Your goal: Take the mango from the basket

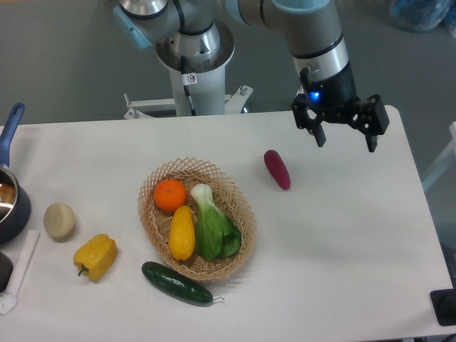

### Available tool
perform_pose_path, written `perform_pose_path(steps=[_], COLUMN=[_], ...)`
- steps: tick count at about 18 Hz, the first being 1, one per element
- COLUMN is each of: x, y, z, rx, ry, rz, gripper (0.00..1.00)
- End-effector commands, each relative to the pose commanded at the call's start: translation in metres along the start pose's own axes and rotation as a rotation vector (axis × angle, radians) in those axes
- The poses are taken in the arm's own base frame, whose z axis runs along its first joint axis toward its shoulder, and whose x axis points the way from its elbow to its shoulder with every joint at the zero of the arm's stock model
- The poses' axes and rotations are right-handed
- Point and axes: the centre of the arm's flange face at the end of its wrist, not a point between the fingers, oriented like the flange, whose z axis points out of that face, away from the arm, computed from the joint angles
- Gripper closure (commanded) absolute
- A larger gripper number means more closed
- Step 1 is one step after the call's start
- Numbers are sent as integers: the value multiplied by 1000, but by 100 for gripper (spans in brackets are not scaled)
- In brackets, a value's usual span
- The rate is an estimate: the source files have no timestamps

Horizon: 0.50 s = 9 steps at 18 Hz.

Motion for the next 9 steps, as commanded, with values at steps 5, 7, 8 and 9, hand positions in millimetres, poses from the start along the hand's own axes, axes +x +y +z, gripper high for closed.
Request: perform_pose_path(steps=[5,7,8,9], x=[2,1,2,4], y=[-1,0,0,0], z=[0,0,1,2], rx=[-7,-6,-6,-5], ry=[-5,-3,-1,3], rz=[2,-2,-6,-6], gripper=[0,0,0,0])
